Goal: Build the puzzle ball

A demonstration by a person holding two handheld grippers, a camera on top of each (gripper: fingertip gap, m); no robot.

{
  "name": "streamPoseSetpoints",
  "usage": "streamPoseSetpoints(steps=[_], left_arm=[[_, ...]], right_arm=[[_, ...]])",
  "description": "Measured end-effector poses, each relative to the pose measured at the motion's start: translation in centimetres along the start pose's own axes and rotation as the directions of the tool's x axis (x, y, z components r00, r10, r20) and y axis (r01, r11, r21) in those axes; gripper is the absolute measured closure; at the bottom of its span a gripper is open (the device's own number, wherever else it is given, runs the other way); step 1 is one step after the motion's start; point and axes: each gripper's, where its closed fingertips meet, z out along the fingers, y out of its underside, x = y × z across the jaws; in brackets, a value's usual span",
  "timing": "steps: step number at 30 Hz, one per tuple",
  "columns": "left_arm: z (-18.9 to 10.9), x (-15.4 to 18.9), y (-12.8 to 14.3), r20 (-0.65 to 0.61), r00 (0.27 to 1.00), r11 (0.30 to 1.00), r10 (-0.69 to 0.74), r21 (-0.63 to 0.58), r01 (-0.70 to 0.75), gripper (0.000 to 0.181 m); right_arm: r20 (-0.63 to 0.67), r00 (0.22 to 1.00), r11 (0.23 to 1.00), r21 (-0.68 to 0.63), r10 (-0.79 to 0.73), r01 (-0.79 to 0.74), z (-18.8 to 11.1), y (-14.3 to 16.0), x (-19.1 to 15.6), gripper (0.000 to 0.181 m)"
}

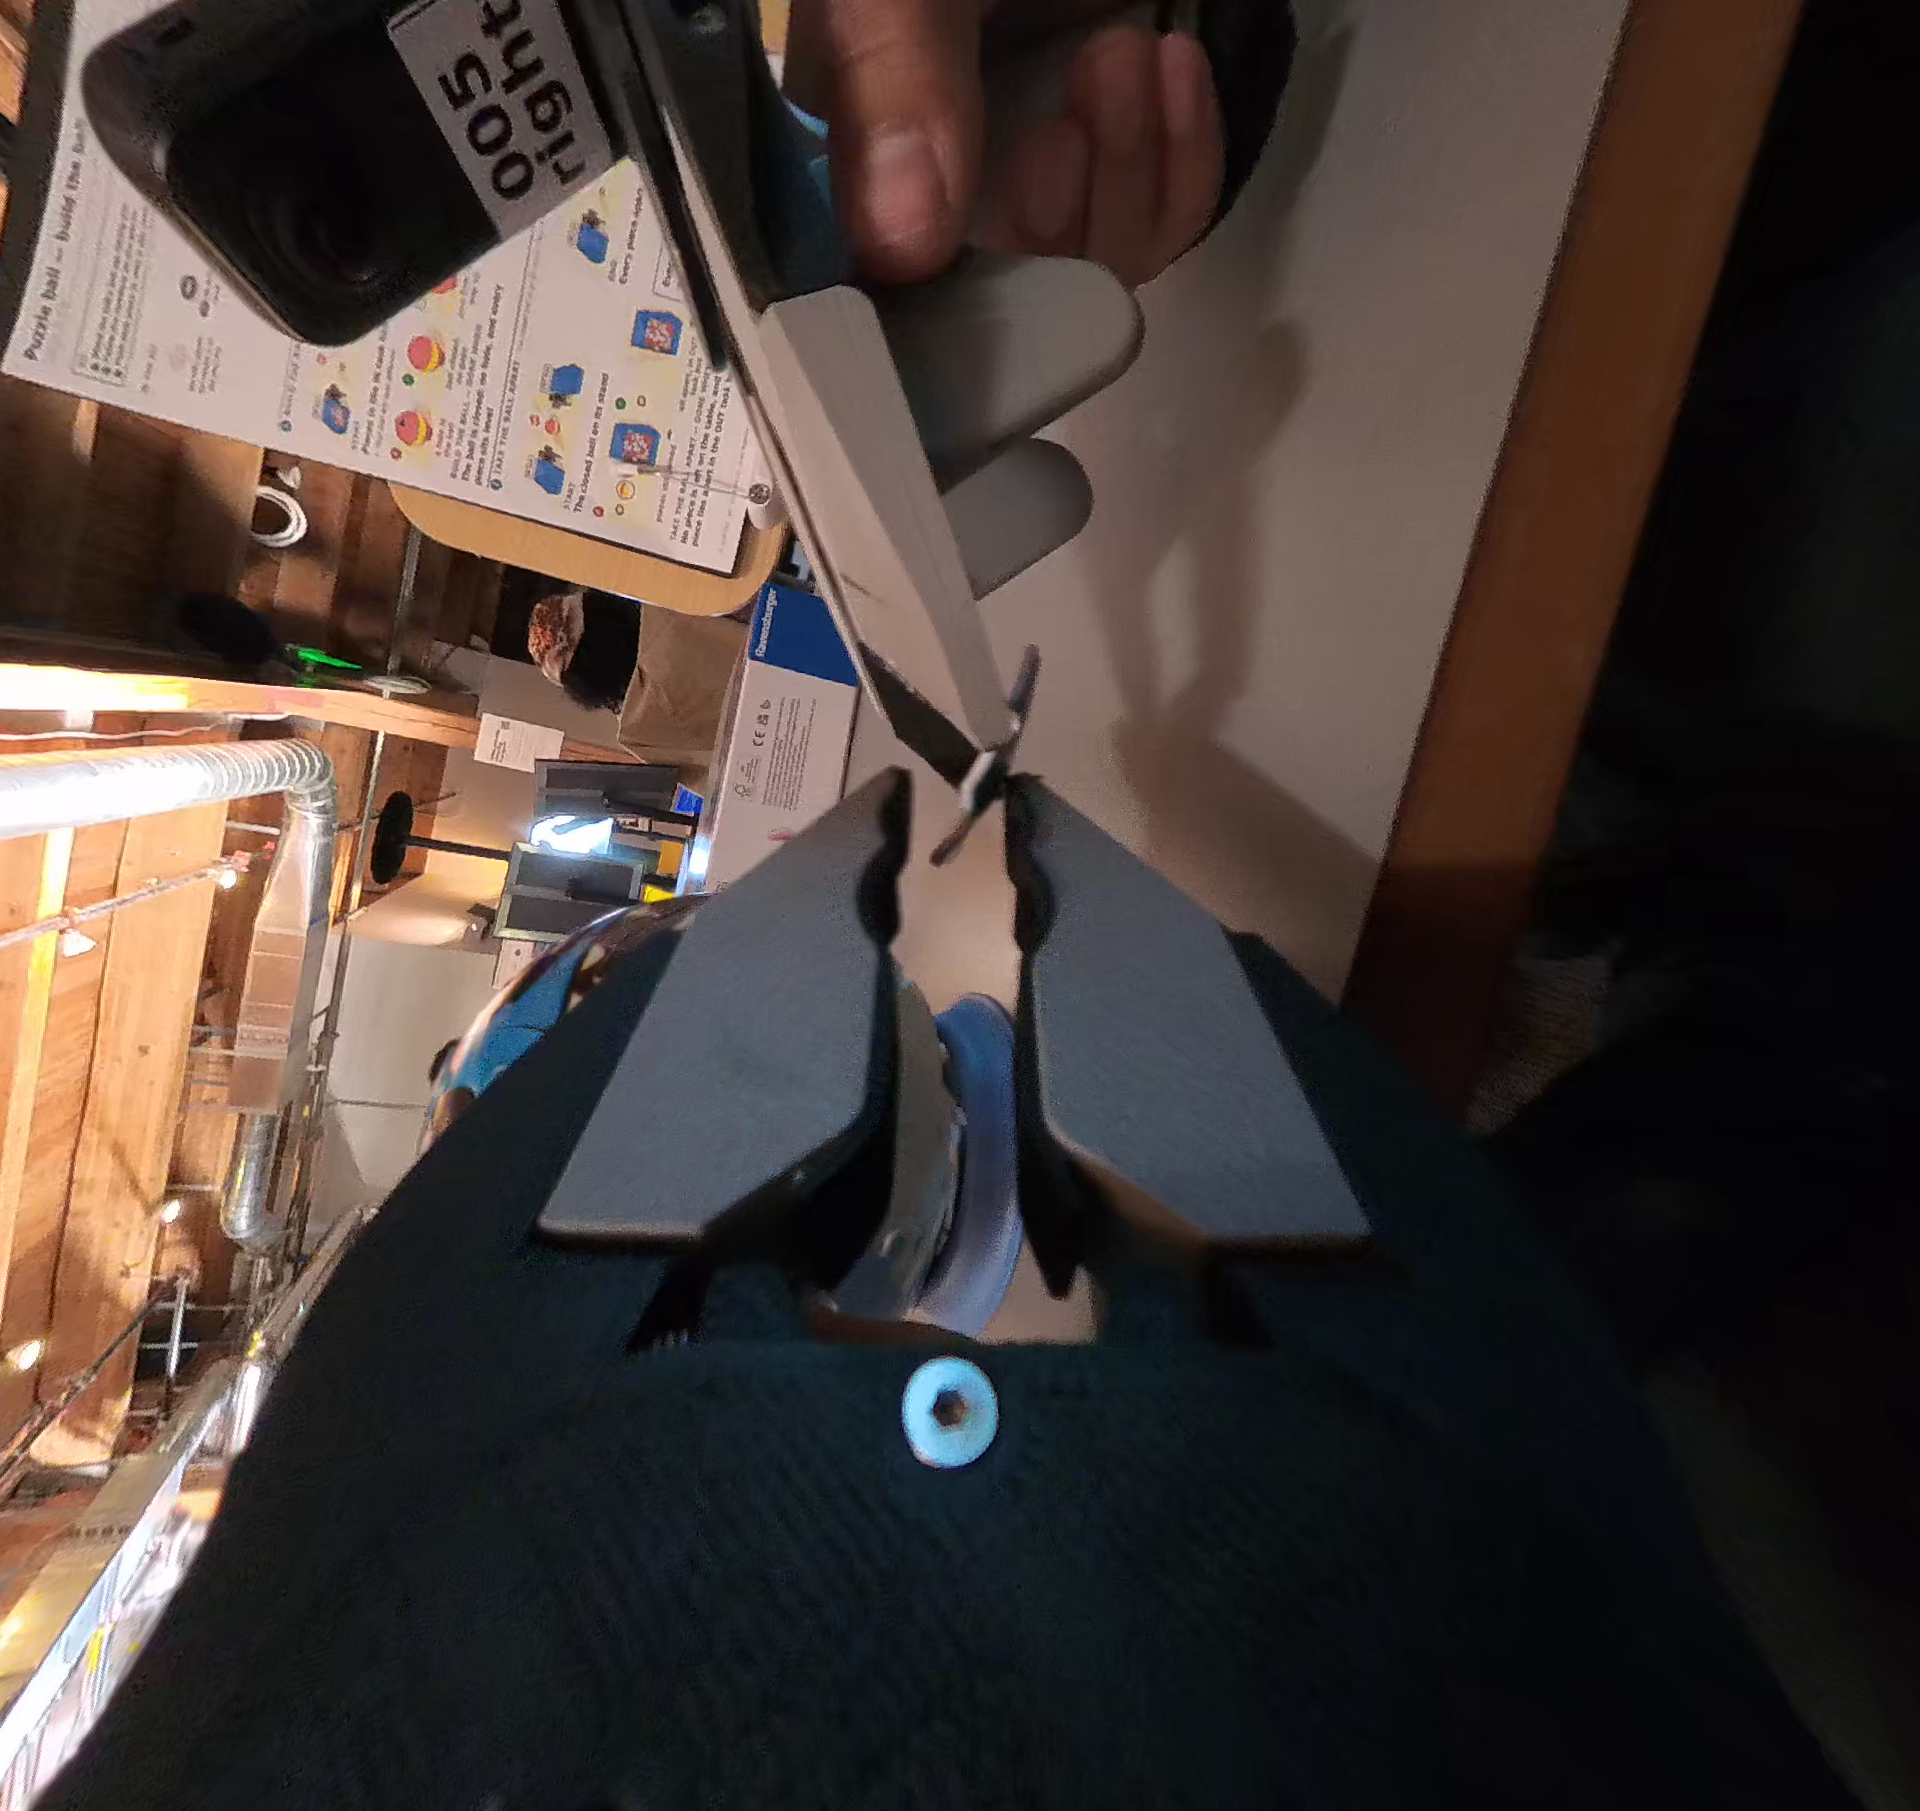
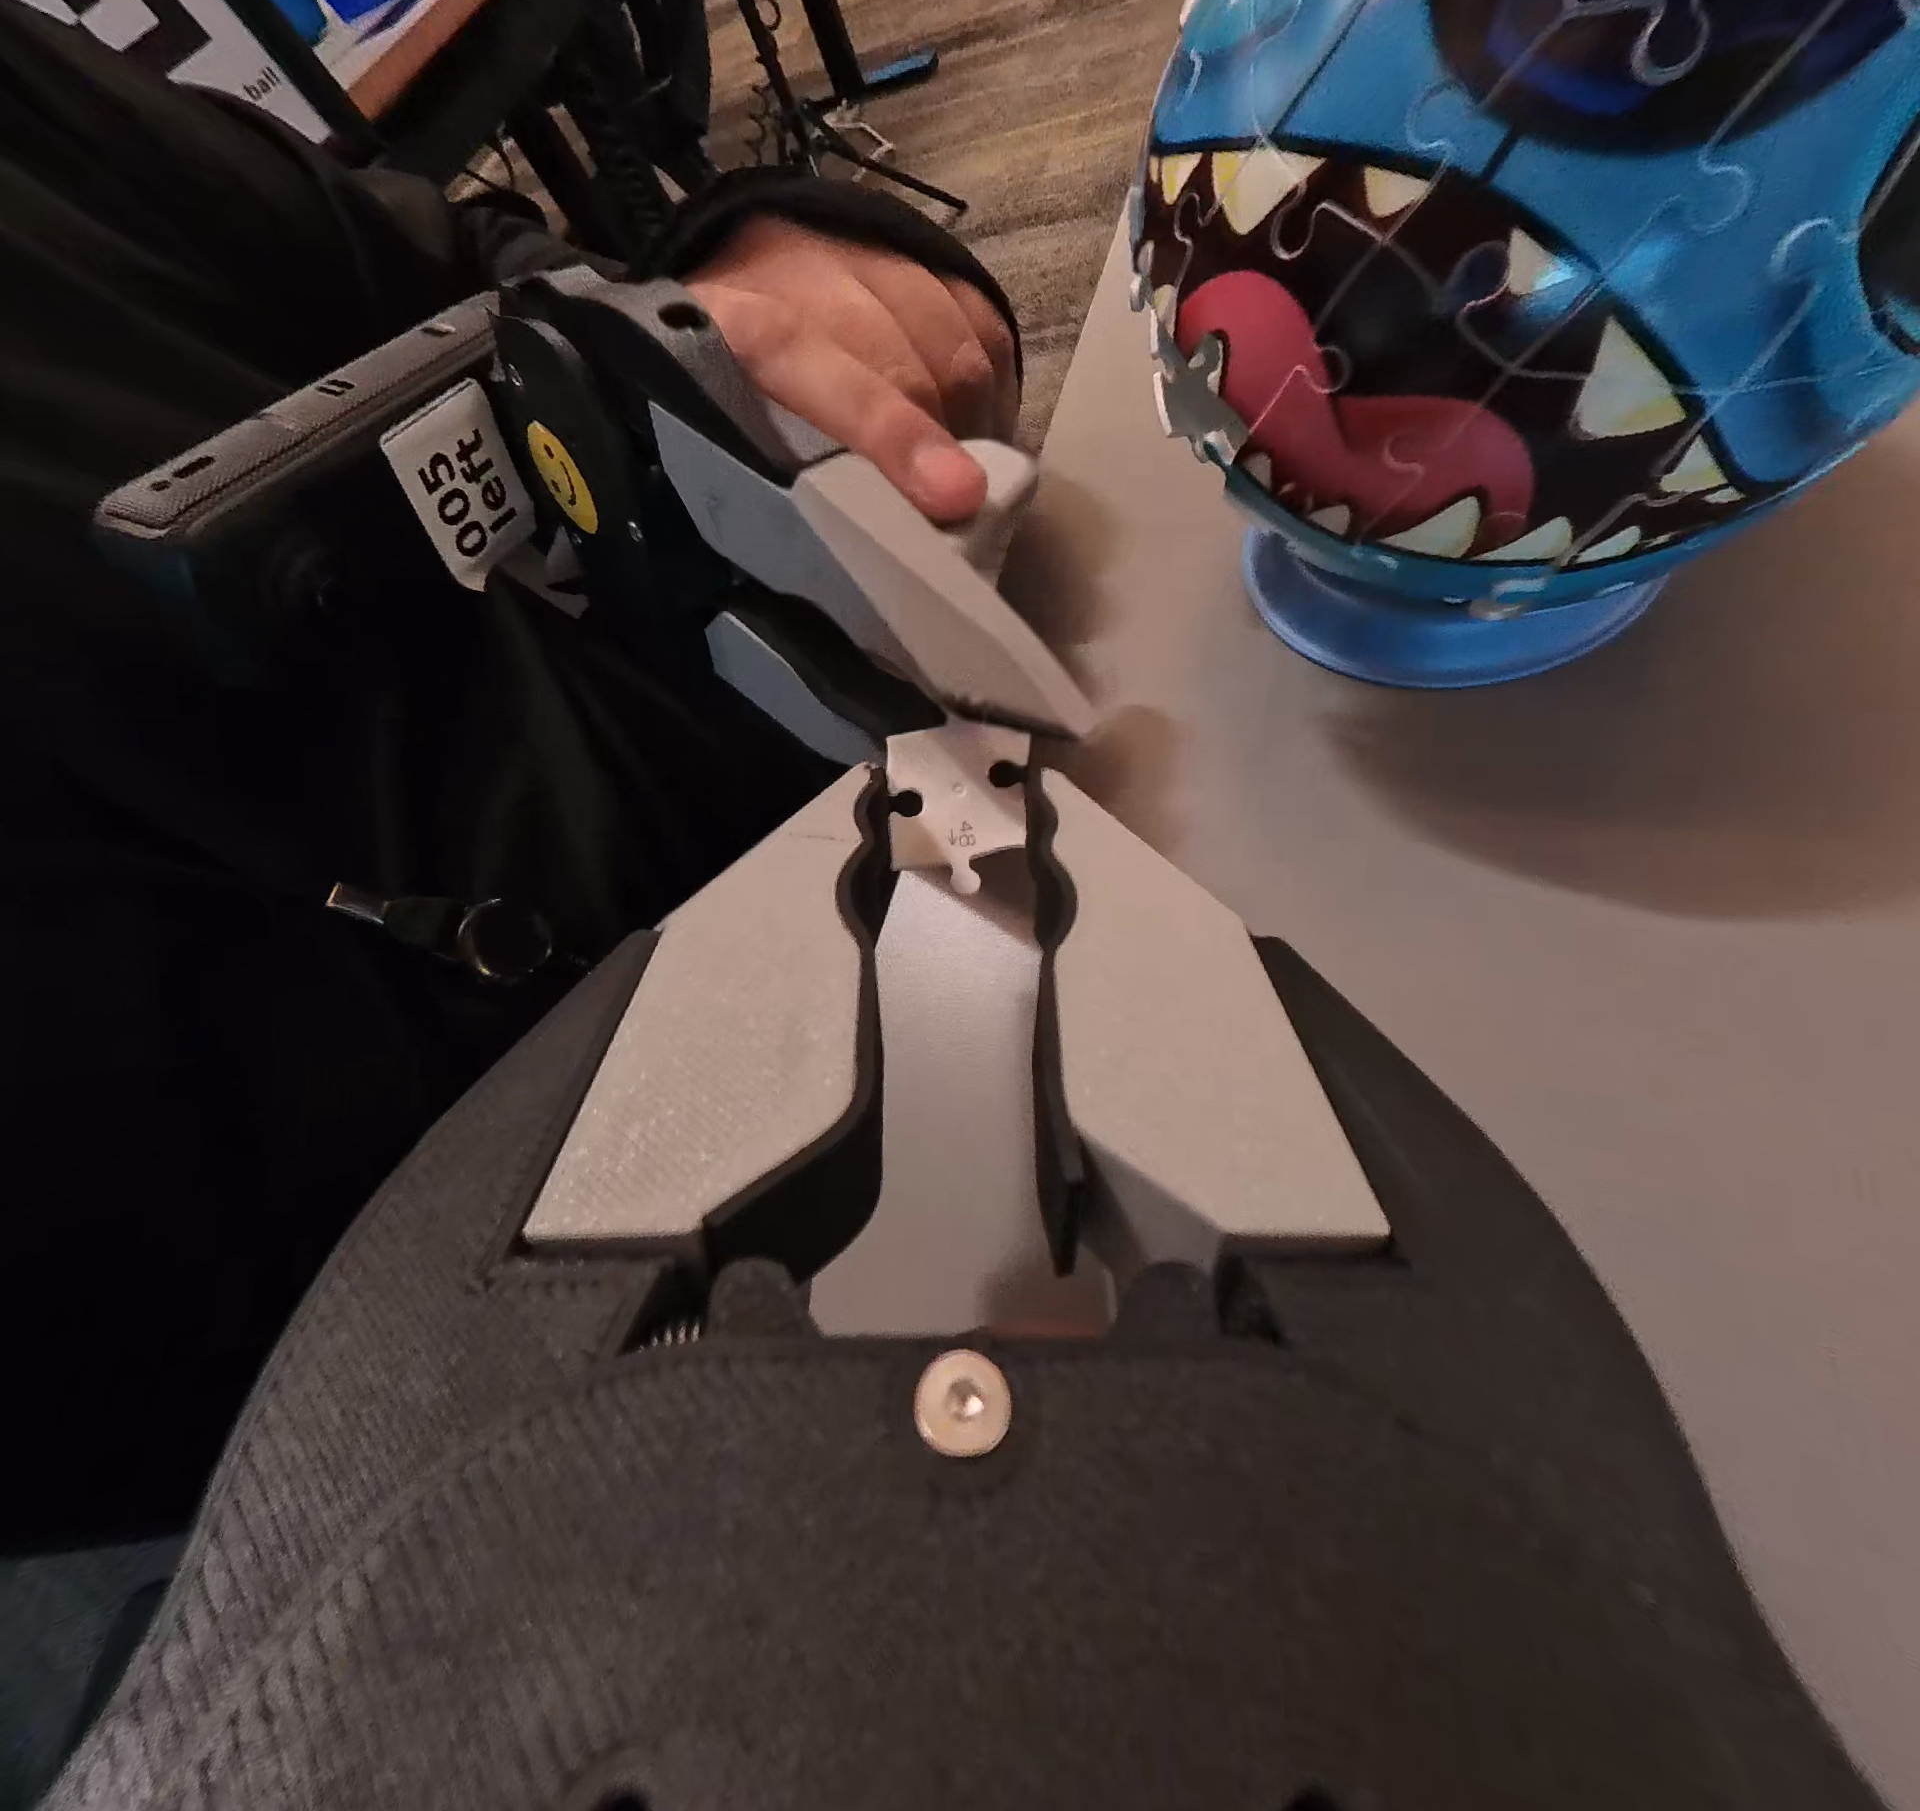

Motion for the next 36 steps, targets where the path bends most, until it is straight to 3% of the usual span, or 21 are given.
streamPoseSetpoints(steps=[4,8,12,13,14,15,16,18,23,26,30,34,36], left_arm=[[-0.1,0.1,-0.2,0.013,1.000,1.000,0.017,0.026,-0.018,0.172],[-0.7,0.3,-0.9,-0.006,1.000,0.997,0.001,0.073,0.000,0.173],[-1.2,0.1,-0.8,-0.004,1.000,0.994,-0.010,0.105,0.011,0.181],[-1.1,0.4,-0.4,-0.041,0.997,0.993,-0.059,0.099,0.063,0.181],[-0.7,0.8,-0.1,-0.078,0.988,0.987,-0.131,0.088,0.137,0.181],[0.0,1.4,0.6,-0.107,0.980,0.983,-0.169,0.050,0.175,0.181],[0.7,1.5,2.0,-0.082,0.989,0.992,-0.125,-0.034,0.123,0.181],[1.4,1.3,3.6,-0.038,0.999,0.993,-0.025,-0.115,0.020,0.181],[-0.3,1.4,3.3,-0.109,0.975,0.981,-0.192,-0.046,0.188,0.181],[-1.2,1.5,3.8,-0.133,0.961,0.970,-0.242,-0.032,0.240,0.181],[-1.8,1.8,3.9,-0.127,0.959,0.967,-0.255,-0.019,0.254,0.181],[-2.0,2.0,3.4,-0.130,0.961,0.970,-0.244,-0.011,0.245,0.181],[-2.1,2.1,3.2,-0.136,0.962,0.971,-0.239,-0.004,0.240,0.181]], right_arm=[[0.009,1.000,1.000,0.005,-0.027,0.027,-0.2,0.0,-0.3,0.158],[-0.072,0.974,0.976,-0.054,-0.213,0.209,-0.2,0.4,-1.3,0.151],[-0.207,0.900,0.922,-0.139,-0.383,0.361,-0.5,0.6,-1.6,0.151],[-0.221,0.888,0.915,-0.131,-0.403,0.383,-0.3,0.5,-1.6,0.160],[-0.261,0.876,0.914,-0.132,-0.405,0.384,-0.1,0.5,-0.8,0.181],[-0.354,0.848,0.918,-0.183,-0.395,0.351,-0.2,1.1,1.7,0.181],[-0.427,0.819,0.920,-0.254,-0.383,0.298,-0.7,2.2,4.4,0.181],[-0.472,0.827,0.947,-0.239,-0.305,0.213,-1.7,3.0,6.4,0.168],[-0.476,0.862,0.983,-0.031,-0.175,0.183,-5.3,0.6,4.0,0.155],[-0.418,0.894,0.986,-0.089,-0.164,0.140,-3.1,1.8,1.0,0.148],[-0.511,0.848,0.988,-0.134,-0.140,0.082,0.1,3.1,0.1,0.140],[-0.604,0.786,0.982,-0.187,-0.132,0.021,0.7,4.7,1.1,0.142],[-0.609,0.786,0.984,-0.177,-0.108,-0.002,0.7,4.9,1.2,0.154]])
